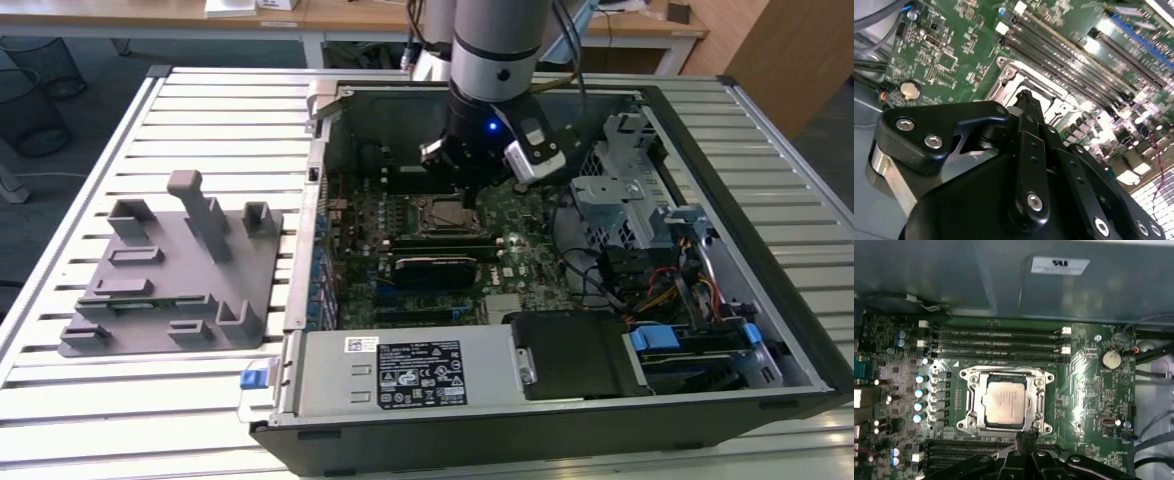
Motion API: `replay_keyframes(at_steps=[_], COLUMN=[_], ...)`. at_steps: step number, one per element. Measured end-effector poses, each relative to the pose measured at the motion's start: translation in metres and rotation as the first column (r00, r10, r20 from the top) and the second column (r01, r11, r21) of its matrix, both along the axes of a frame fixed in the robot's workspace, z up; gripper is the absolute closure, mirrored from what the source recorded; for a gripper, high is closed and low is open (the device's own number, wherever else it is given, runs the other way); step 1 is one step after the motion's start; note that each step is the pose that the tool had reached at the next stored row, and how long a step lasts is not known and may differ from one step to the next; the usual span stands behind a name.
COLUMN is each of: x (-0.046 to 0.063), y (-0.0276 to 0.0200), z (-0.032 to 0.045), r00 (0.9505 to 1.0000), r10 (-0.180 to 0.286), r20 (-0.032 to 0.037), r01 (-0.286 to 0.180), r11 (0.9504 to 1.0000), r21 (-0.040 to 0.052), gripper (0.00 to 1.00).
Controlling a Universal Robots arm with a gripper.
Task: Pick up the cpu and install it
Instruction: 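Install the second cpu locking lever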
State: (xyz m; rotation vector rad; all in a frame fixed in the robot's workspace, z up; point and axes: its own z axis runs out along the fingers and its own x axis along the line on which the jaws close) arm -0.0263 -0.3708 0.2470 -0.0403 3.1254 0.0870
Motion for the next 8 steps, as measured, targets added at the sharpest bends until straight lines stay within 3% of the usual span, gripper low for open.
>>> replay_keyframes(at_steps=[8], x=[-0.014], y=[-0.0046], z=[-0.0005], r00=[1.0], r10=[0.0], r20=[-0.0001], r01=[0.0], r11=[1.0], r21=[-0.0001], gripper=[0.89])
